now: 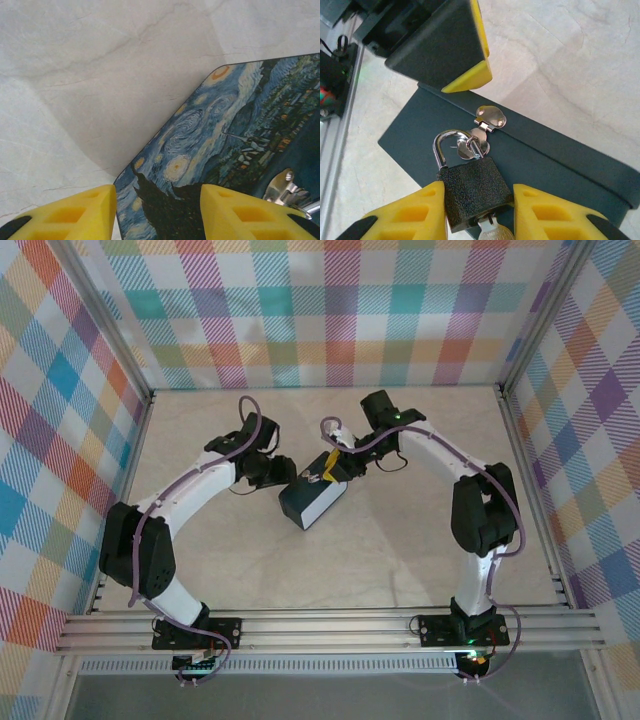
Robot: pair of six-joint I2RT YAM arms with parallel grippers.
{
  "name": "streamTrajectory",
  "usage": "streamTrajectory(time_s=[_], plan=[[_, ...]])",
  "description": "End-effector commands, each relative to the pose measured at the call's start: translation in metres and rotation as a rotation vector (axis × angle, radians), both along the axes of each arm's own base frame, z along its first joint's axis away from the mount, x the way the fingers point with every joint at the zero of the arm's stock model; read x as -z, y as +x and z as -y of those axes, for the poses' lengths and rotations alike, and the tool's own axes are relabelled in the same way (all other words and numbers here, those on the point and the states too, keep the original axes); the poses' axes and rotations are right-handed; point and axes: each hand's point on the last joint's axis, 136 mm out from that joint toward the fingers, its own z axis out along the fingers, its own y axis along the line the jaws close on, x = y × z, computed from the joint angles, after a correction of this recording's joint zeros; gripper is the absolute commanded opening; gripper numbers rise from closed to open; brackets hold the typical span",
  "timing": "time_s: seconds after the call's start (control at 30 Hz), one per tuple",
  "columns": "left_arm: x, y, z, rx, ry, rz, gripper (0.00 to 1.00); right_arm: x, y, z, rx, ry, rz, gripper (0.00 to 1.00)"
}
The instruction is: Unlock the padlock with the key
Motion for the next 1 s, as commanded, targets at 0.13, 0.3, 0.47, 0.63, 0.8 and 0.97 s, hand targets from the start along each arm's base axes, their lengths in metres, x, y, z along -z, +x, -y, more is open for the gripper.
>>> streamTrajectory(time_s=[0.13,0.3,0.47,0.63,0.8,0.97], plan=[[-0.010,0.000,0.020,0.059,-0.003,0.064,0.48,-0.037,-0.011,-0.007,0.135,0.061,-0.182,0.28],[-0.004,0.003,0.029,0.066,-0.013,0.062,0.48,-0.030,-0.009,-0.005,0.257,0.031,-0.330,0.25],[-0.005,0.005,0.038,0.081,-0.009,0.070,0.48,-0.019,-0.007,-0.003,0.396,0.026,-0.456,0.25],[-0.015,0.003,0.046,0.101,-0.022,0.083,0.48,-0.009,-0.012,0.000,0.422,0.014,-0.431,0.25],[-0.033,-0.012,0.054,0.195,-0.010,0.108,0.50,-0.008,-0.006,0.002,0.466,0.008,-0.437,0.23],[-0.018,-0.026,0.047,0.201,0.064,0.072,0.50,-0.013,-0.003,0.003,0.508,-0.001,-0.467,0.23]])
